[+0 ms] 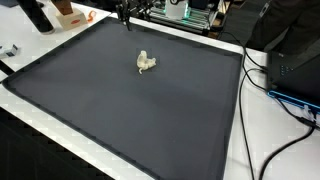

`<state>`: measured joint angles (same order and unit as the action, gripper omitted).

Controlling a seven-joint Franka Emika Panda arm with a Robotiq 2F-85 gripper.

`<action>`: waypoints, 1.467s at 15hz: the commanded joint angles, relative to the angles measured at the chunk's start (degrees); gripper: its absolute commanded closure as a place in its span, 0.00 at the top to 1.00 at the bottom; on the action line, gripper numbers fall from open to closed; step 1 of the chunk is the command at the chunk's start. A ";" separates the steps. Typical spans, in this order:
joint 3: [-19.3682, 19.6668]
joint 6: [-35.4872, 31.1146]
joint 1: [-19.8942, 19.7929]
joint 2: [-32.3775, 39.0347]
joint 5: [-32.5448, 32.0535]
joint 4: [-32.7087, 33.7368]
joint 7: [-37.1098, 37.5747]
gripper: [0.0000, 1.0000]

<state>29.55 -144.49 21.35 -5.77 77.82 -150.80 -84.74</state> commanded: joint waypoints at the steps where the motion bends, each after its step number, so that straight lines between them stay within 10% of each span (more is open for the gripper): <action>1: -10.94 4.59 -11.86 9.56 2.47 4.88 6.11 1.00; 8: -19.23 7.24 -21.96 18.31 0.84 11.61 15.01 1.00; 22: -21.31 16.33 -26.81 27.60 -3.42 21.39 35.02 1.00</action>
<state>8.95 -130.69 -4.05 19.57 77.25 -132.01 -55.30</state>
